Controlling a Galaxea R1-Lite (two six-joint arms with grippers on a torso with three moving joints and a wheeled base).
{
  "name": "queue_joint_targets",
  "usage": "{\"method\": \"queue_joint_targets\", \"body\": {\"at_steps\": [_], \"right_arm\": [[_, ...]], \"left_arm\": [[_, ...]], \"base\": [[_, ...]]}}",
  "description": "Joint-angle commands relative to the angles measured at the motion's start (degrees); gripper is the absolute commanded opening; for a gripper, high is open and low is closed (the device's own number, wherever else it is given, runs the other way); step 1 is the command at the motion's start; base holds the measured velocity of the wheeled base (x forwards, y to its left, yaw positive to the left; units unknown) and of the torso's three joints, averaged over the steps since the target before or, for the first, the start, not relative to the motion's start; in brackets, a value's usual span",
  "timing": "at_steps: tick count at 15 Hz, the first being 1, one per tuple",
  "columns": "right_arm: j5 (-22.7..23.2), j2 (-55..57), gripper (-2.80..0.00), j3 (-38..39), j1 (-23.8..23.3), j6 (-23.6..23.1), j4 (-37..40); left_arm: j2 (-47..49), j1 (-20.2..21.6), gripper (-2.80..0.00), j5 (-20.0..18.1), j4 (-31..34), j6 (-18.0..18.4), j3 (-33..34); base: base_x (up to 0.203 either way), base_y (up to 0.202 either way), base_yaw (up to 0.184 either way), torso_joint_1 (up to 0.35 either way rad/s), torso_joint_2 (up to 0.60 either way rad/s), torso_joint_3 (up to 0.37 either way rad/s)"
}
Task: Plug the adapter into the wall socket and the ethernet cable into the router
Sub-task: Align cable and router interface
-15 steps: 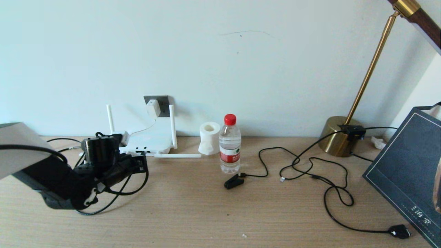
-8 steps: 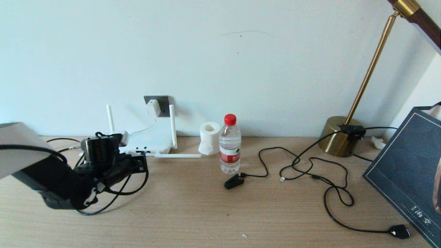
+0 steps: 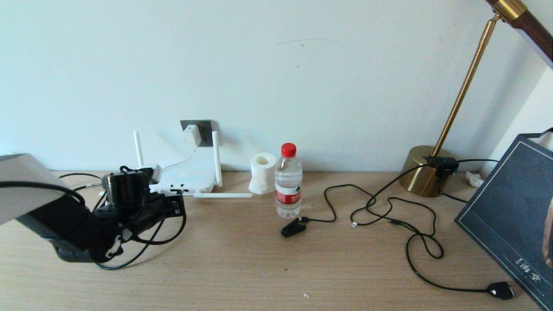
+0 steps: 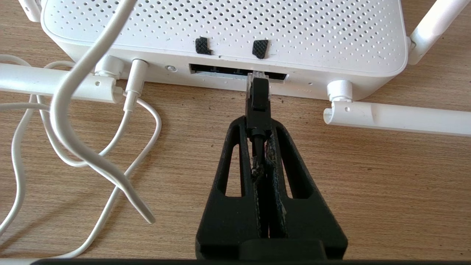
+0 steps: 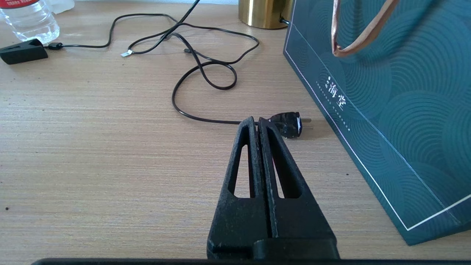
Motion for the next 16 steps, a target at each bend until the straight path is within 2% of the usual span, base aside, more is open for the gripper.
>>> {"method": "queue_joint_targets", "body": {"at_steps": [1, 16], "right_arm": [[0.0, 0.04, -2.8, -0.01, 0.0, -0.03, 0.03], [0.0, 0.04, -2.8, -0.01, 0.0, -0.03, 0.03]], "left_arm": [[0.21, 0.01, -2.8, 0.04, -0.26, -0.04, 0.04], [0.47, 0.01, -2.8, 0.04, -0.26, -0.04, -0.4]], "base": [[0.0, 0.0, 0.0, 0.0, 0.0, 0.0], [0.0, 0.0, 0.0, 0.0, 0.0, 0.0]]}}
